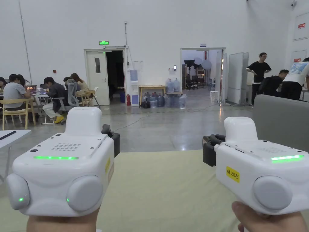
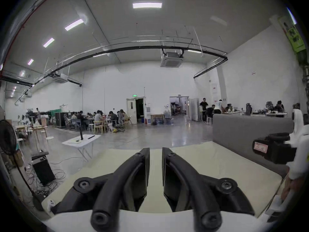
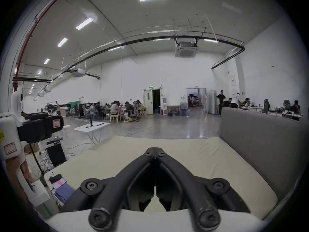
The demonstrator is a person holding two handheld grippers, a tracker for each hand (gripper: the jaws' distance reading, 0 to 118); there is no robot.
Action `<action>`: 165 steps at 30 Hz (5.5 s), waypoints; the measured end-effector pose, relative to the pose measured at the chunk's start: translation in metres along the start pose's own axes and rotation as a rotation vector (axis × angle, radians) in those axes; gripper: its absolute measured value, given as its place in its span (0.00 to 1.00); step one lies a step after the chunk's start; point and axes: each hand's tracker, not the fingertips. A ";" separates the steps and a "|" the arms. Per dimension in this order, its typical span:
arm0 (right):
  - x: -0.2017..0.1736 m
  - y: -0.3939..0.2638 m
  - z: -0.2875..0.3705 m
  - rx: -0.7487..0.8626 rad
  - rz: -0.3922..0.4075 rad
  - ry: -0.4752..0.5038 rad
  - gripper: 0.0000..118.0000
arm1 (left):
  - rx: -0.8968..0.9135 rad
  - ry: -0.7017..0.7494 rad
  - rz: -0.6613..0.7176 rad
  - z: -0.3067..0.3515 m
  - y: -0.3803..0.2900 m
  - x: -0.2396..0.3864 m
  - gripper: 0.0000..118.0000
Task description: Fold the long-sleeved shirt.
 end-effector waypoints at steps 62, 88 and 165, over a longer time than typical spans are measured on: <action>-0.028 0.004 -0.030 -0.048 -0.004 -0.039 1.00 | -0.018 0.029 -0.013 0.011 -0.008 -0.022 1.00; -0.035 0.004 -0.029 -0.037 -0.016 -0.018 1.00 | -0.023 0.030 -0.003 0.004 -0.010 -0.028 1.00; -0.038 -0.008 -0.035 -0.095 -0.027 -0.031 1.00 | -0.038 -0.022 0.014 0.006 -0.014 -0.026 1.00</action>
